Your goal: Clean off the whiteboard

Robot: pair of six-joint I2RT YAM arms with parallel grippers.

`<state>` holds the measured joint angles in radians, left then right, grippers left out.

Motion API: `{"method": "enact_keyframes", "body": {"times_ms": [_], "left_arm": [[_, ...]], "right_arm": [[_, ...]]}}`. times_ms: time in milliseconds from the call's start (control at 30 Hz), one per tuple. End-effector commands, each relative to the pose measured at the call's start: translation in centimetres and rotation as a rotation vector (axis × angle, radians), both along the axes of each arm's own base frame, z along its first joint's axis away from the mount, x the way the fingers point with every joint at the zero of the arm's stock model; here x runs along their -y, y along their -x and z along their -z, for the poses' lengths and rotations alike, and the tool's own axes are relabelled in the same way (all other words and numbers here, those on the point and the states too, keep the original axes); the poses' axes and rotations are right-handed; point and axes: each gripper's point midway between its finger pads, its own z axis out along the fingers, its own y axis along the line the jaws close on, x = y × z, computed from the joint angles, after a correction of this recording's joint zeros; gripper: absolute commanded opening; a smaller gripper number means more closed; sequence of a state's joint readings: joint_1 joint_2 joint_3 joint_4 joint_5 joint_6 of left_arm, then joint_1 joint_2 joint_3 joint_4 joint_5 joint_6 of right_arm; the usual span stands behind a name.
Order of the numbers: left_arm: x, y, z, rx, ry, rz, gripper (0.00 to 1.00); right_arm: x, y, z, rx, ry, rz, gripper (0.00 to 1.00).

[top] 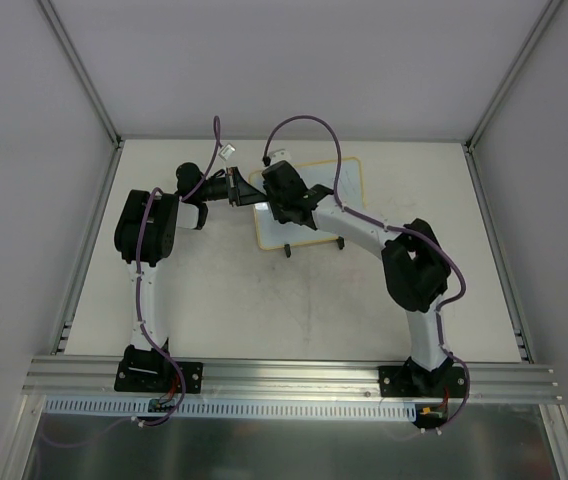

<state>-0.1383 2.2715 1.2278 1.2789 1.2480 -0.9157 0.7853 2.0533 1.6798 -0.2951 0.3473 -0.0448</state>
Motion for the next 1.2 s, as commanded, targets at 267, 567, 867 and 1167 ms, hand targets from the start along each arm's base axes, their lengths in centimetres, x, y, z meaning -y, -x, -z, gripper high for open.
{"method": "enact_keyframes", "body": {"times_ms": [267, 567, 867, 1167], "left_arm": [[1.2, 2.1, -2.1, 0.311, -0.002, 0.111, 0.00], [1.2, 2.1, -2.0, 0.300, -0.005, 0.116, 0.00], [1.2, 2.1, -2.0, 0.299, -0.005, 0.119, 0.00], [1.2, 2.1, -2.0, 0.303, -0.005, 0.119, 0.00]], "right_arm": [[5.2, 3.4, 6.6, -0.132, 0.129, 0.071, 0.00], [6.5, 0.1, 4.7, -0.092, 0.091, 0.135, 0.00], [12.2, -2.2, 5.5, -0.133, 0.070, 0.243, 0.00], [15.9, -3.1, 4.9, -0.118, 0.062, 0.322, 0.00]]}}
